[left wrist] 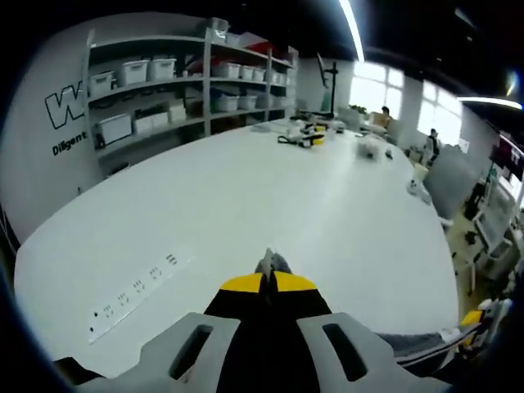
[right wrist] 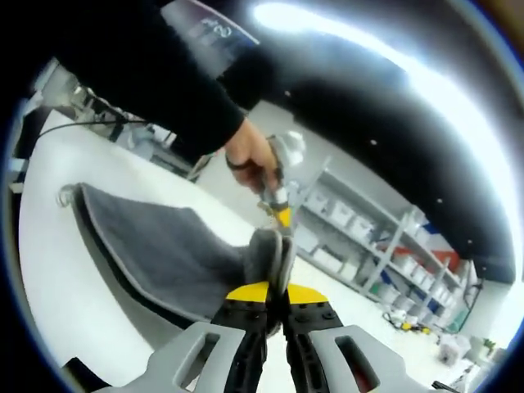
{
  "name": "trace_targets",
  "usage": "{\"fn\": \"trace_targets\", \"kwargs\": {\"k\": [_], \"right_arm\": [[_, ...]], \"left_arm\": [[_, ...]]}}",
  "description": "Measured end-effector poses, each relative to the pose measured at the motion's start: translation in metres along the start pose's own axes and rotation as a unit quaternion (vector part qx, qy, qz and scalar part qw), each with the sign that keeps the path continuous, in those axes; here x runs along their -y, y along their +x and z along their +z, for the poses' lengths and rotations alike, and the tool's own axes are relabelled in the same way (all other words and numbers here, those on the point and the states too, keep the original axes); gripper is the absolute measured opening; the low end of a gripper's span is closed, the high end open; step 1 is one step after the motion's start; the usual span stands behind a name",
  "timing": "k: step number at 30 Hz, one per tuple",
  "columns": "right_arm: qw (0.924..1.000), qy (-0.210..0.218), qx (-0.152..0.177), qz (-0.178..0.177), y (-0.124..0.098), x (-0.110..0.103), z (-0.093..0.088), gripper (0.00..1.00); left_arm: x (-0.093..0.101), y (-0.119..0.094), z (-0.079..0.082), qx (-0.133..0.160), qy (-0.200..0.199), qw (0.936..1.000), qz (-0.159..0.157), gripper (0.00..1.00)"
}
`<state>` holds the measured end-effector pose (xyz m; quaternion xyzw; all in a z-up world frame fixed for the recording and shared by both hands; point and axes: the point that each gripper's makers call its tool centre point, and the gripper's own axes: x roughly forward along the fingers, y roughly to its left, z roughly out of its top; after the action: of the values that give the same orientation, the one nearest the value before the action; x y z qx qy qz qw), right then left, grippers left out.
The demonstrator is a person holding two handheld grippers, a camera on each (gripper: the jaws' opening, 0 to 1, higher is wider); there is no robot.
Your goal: Open the folded towel by lifting each exposed corner and separating the folded layers until the towel lies flat within the target outline without major curled edges
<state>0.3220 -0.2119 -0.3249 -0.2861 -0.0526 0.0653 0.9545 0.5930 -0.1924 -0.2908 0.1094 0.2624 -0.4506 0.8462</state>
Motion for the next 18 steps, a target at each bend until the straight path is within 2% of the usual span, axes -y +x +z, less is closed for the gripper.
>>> {"fn": "trace_targets", "kwargs": {"k": [18], "right_arm": [[0.9994,0.025,-0.021,0.006,-0.008,-0.006,-0.028,0.00]], "left_arm": [[0.023,0.037,-0.015,-0.023,0.003,0.9996,-0.014,0.01]]}}
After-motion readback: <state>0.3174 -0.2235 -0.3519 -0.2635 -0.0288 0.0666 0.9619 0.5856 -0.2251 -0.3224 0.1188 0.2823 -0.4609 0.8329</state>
